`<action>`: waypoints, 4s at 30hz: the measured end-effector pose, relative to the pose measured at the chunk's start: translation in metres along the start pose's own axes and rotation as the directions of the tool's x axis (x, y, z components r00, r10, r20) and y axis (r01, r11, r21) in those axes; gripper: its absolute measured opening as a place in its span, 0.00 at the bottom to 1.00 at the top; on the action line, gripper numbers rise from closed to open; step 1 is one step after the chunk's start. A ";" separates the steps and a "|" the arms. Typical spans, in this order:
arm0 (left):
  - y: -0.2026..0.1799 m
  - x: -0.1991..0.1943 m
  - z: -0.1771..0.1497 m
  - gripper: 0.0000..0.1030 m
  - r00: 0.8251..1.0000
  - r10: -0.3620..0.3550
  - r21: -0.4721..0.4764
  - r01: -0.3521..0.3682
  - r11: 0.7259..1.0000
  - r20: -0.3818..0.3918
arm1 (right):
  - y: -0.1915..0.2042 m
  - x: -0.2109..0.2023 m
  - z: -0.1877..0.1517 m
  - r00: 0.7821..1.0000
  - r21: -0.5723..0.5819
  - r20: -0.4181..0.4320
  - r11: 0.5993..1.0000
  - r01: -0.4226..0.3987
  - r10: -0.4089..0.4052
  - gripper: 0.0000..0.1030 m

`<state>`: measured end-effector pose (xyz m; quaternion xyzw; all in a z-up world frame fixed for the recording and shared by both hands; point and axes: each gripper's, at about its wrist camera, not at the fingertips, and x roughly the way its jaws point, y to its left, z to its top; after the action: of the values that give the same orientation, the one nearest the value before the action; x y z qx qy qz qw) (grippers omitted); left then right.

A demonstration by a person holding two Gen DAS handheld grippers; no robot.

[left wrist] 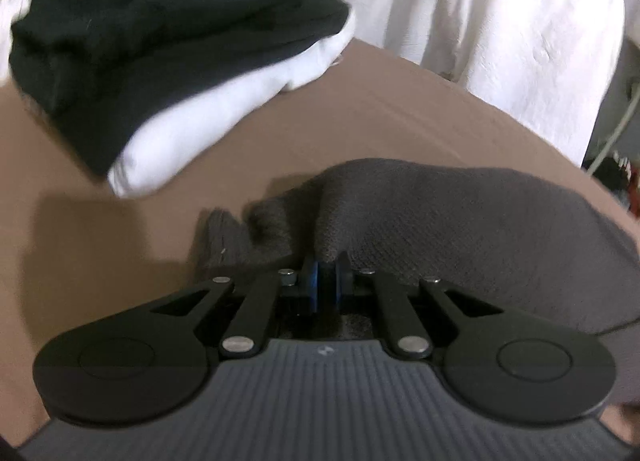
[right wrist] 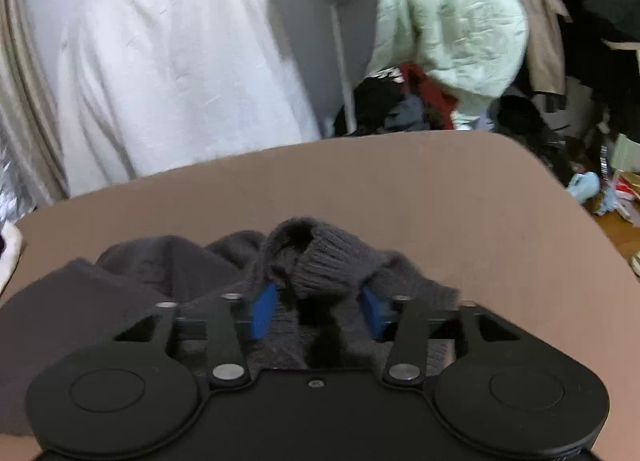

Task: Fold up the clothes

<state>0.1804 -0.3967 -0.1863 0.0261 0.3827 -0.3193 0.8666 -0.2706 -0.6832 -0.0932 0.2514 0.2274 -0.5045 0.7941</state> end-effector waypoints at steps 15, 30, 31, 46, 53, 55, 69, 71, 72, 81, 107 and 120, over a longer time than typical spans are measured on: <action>-0.016 -0.024 0.003 0.07 1.000 -0.007 0.077 0.006 0.997 0.006 | 0.050 0.004 -0.077 0.941 -0.079 -0.315 0.985 -0.156 0.124 0.69; -0.003 -0.055 0.015 0.07 0.967 -0.229 -0.065 0.236 0.969 0.110 | 0.092 -0.047 -0.048 0.940 -0.306 0.340 0.948 0.089 0.022 0.10; -0.006 -0.061 0.016 0.07 0.962 -0.236 -0.047 0.244 0.969 0.135 | 0.093 -0.057 -0.043 0.916 -0.317 0.401 0.940 0.122 0.016 0.10; -0.007 -0.098 0.025 0.04 0.925 -0.292 -0.070 0.317 0.946 0.242 | 0.009 -0.045 -0.033 0.859 0.162 0.132 0.844 -0.511 0.494 0.11; -0.001 -0.118 0.037 0.02 0.928 -0.203 0.065 0.192 0.979 0.314 | 0.020 -0.031 -0.040 0.971 -0.015 0.030 0.972 -0.236 0.237 0.10; -0.002 -0.102 0.026 0.03 0.935 -0.273 0.019 0.277 0.961 0.227 | 0.038 -0.003 -0.050 0.997 -0.111 -0.051 0.991 -0.069 0.064 0.10; -0.151 -0.074 -0.100 0.97 0.919 -0.379 0.585 0.367 0.723 -0.108 | 0.033 0.002 -0.024 0.983 -0.041 0.070 0.985 -0.165 0.168 0.09; -0.164 -0.061 -0.115 0.97 0.955 -0.288 0.666 0.261 0.699 -0.072 | 0.034 -0.004 -0.026 0.979 -0.018 0.056 0.981 -0.193 0.193 0.10; -0.167 -0.051 -0.117 0.94 0.968 -0.241 0.684 0.222 0.695 -0.070 | 0.033 -0.005 -0.025 0.976 -0.013 0.059 0.977 -0.211 0.211 0.10; -0.214 -0.032 0.009 0.15 0.978 -0.099 0.649 -0.043 0.759 0.182 | 0.020 -0.012 -0.013 0.935 0.023 0.179 0.948 -0.316 0.307 0.08; -0.270 -0.046 -0.115 0.79 0.947 -0.301 0.745 0.281 0.605 -0.113 | 0.008 0.021 -0.021 0.926 0.235 0.071 0.896 -0.376 0.370 0.09; -0.309 -0.103 -0.054 0.04 0.979 -0.111 0.769 -0.063 0.637 0.172 | 0.006 0.010 -0.021 0.832 0.214 0.151 0.804 -0.554 0.534 0.10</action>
<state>-0.0833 -0.5714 -0.0924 0.3549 0.1199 -0.4642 0.8026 -0.2634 -0.6749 -0.1147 0.3823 0.0473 -0.2901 0.8761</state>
